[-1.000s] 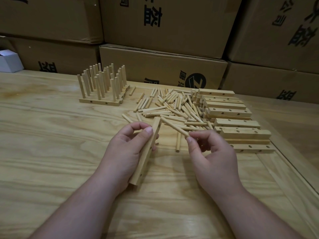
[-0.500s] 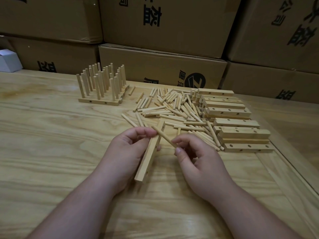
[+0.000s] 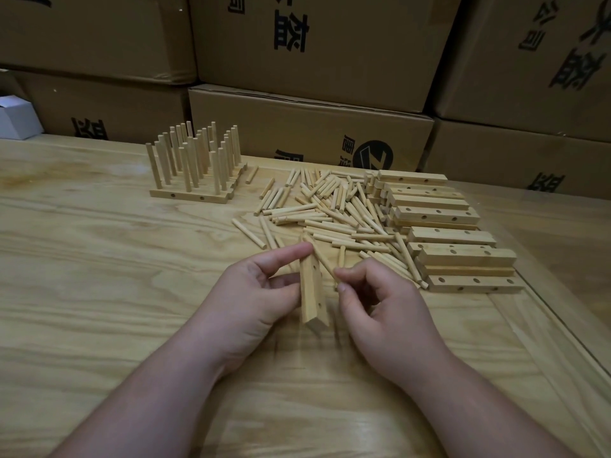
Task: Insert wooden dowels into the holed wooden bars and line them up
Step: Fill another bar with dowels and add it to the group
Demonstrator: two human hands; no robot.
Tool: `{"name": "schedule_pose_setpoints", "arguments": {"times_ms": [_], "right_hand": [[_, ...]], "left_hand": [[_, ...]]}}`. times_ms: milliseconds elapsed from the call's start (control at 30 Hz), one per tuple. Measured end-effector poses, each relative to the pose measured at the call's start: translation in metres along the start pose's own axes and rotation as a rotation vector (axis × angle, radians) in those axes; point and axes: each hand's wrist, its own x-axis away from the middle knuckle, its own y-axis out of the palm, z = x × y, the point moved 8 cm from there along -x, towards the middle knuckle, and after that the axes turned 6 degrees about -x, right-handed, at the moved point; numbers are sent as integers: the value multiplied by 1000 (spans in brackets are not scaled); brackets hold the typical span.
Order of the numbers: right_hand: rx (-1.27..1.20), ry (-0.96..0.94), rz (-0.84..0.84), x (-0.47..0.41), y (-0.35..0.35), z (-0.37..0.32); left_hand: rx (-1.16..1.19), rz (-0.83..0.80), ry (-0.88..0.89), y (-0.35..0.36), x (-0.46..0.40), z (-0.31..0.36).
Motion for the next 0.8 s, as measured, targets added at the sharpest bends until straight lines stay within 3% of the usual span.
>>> {"name": "schedule_pose_setpoints", "arguments": {"times_ms": [200,500,600,667,800], "right_hand": [[-13,26,26,0,-2,6],[-83,-18,144,1,-7,-2],[-133,4,206,3,-12,1],[-147,17,232,2,-16,3],[-123,27,253,-1,-19,3]], "left_hand": [[-43,-98,29,7,1,-3],[-543,109,298,6,8,21],[-423,261,293,-9,8,22],[-215,268,189,-15,4,14],[-162,286,103,-20,3,10]]}}
